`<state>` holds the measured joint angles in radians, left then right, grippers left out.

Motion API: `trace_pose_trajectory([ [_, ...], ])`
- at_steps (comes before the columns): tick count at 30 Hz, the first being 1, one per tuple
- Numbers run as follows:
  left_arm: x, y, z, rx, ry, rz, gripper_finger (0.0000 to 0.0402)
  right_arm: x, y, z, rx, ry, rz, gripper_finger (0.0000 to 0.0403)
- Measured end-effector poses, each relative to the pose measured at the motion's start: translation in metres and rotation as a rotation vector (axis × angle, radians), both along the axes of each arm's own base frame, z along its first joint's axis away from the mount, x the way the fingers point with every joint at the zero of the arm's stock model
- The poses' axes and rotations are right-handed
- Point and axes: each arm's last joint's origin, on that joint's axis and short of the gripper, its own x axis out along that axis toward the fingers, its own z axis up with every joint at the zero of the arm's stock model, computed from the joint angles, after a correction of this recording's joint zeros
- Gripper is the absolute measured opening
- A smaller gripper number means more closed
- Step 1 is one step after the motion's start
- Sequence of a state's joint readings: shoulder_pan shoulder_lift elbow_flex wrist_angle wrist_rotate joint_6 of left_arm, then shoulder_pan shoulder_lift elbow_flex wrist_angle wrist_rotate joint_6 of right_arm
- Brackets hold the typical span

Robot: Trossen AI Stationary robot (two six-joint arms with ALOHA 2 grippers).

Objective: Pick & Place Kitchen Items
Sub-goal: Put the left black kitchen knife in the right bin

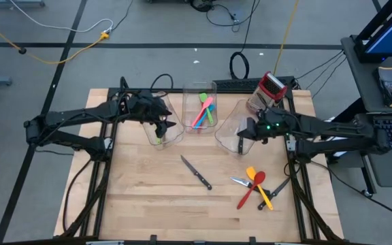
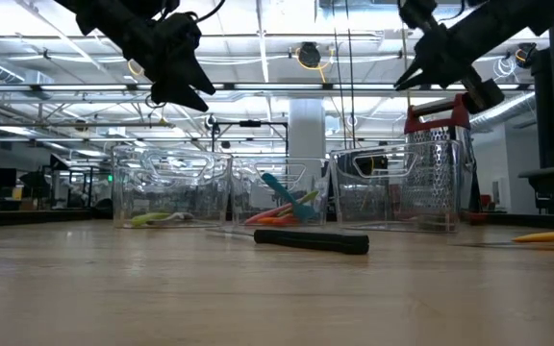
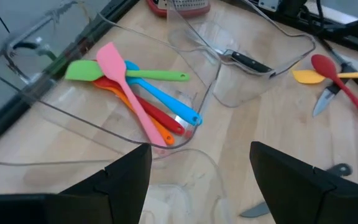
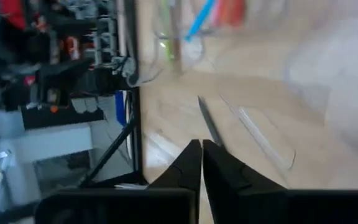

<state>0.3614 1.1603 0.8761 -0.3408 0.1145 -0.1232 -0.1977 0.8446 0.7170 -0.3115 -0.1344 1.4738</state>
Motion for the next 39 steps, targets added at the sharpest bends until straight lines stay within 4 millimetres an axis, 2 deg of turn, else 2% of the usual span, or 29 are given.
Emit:
trace_pose_trajectory([
  [8,0.005,-0.014,0.0,-0.126,-0.025,0.03,0.0278,-0.013,0.011,0.015,-0.316,-0.093,0.171,0.0003],
  [14,0.01,-0.035,0.0,-0.249,-0.044,0.091,0.0278,-0.021,0.023,0.029,-0.53,-0.213,0.306,0.0001],
  [21,0.015,-0.076,0.001,-0.314,-0.073,0.183,0.0278,-0.034,0.032,0.037,-0.726,-0.308,0.458,0.0001],
  [30,0.017,-0.139,0.007,-0.352,-0.231,0.22,0.0278,-0.058,0.035,0.041,-0.902,-0.352,0.567,0.0],
  [36,0.031,-0.164,-0.002,-0.408,-0.298,0.241,0.0278,-0.072,0.035,0.04,-0.971,-0.35,0.592,0.0],
  [39,0.042,-0.17,-0.009,-0.449,-0.273,0.269,0.0278,-0.077,0.035,0.041,-1.011,-0.362,0.598,0.0],
])
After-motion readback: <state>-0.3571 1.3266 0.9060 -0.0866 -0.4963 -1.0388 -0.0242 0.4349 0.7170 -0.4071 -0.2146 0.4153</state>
